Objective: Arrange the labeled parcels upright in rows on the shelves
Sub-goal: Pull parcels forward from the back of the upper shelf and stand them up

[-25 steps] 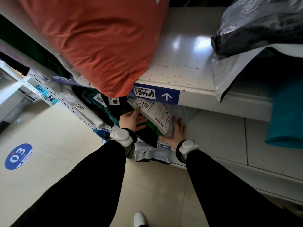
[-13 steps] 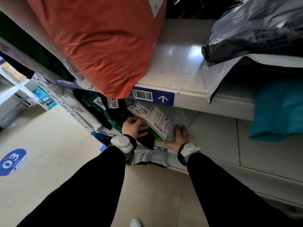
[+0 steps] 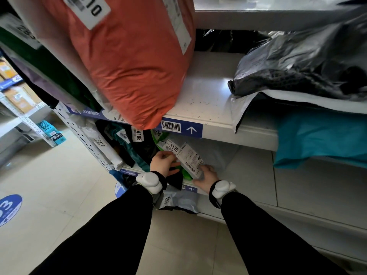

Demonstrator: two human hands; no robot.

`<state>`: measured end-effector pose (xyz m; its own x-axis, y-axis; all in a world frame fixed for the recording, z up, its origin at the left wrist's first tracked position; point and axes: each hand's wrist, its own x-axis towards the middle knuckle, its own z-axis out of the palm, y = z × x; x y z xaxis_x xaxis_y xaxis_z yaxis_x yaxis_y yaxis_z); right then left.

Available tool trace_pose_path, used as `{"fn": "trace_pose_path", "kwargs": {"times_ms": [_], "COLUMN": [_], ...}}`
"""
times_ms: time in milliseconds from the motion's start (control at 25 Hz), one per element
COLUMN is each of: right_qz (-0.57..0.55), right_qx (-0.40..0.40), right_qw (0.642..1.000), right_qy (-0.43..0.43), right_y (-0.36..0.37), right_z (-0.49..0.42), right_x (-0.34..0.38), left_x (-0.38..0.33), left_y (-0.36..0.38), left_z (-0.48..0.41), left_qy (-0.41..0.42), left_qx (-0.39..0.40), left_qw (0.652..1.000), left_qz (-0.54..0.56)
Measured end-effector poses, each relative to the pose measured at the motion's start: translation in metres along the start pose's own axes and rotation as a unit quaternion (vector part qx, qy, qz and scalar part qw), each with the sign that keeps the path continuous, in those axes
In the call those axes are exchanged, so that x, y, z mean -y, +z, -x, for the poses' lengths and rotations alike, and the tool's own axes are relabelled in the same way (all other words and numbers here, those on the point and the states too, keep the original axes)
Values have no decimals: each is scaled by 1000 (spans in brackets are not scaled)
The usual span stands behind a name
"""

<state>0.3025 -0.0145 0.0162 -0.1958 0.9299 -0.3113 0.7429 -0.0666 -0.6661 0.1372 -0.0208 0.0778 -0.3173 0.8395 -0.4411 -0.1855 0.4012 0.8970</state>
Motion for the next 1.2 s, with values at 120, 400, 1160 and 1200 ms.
{"fn": "trace_pose_path", "kwargs": {"times_ms": [120, 400, 1160, 1200], "right_qz": [1, -28, -105, -99], "right_qx": [9, 20, 21, 3], "right_qw": [1000, 996, 962, 962], "right_qy": [-22, -80, -252, -256], "right_y": [-7, -20, -148, -160], "right_z": [9, 37, 138, 139], "right_x": [21, 68, 171, 173], "left_x": [-9, -35, -165, -175], "left_y": [1, -1, 38, 45], "left_z": [13, 52, 173, 174], "left_qy": [21, 65, 289, 306], "left_qx": [-5, -13, 5, 11], "left_qw": [1000, 997, 957, 951], "left_qz": [-14, -28, -31, -37]}}
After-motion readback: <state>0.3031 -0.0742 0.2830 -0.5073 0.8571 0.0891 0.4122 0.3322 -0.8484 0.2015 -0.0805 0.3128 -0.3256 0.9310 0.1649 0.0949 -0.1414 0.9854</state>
